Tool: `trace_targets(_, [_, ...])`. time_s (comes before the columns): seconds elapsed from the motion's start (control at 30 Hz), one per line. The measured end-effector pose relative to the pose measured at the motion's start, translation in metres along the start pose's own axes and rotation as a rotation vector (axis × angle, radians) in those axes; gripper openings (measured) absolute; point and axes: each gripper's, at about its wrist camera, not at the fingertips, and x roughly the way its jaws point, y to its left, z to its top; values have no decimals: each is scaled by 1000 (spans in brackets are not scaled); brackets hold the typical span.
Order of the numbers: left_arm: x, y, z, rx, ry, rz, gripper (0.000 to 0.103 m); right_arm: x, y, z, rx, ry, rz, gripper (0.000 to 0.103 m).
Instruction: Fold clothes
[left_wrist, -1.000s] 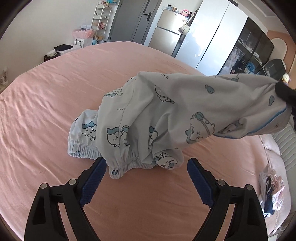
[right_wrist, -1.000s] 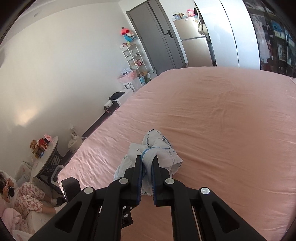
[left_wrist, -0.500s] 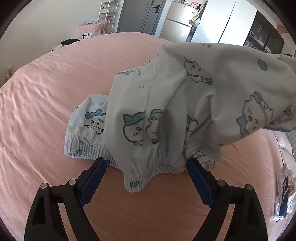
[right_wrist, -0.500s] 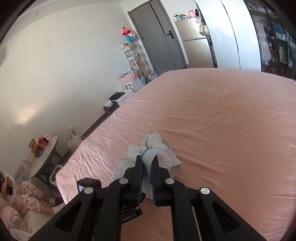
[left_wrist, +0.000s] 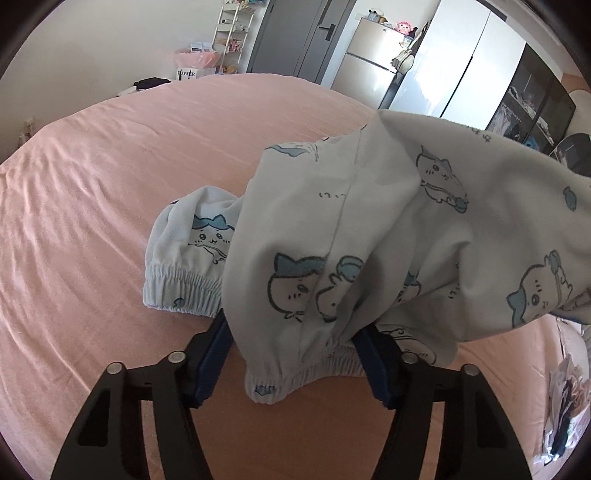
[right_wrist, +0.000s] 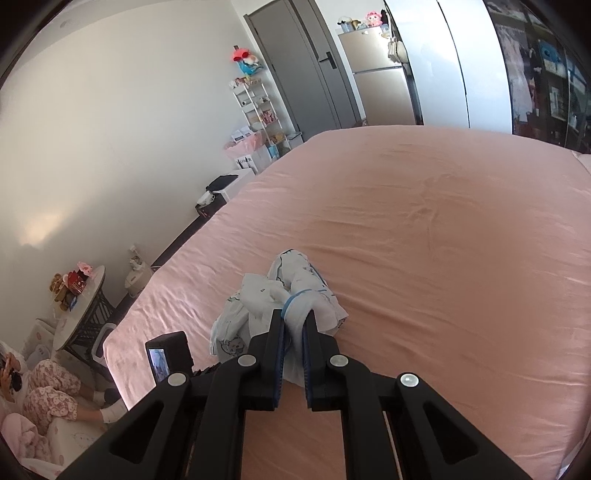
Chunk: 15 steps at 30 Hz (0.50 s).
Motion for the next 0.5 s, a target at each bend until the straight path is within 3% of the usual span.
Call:
trace_targets(0.17, [-13,-12,-8,46,-15,-25,27,-4,-8,-8,17,14,-20,6])
trace_targets(0.23, [-18,-19,-12,67,-21,-25,22,-6,-13,-12,28,19,-26,6])
trace_targets(0.5, [-37,-25,-25,111,-34,-25,19,-12,-34,-27,81,40,-51,6])
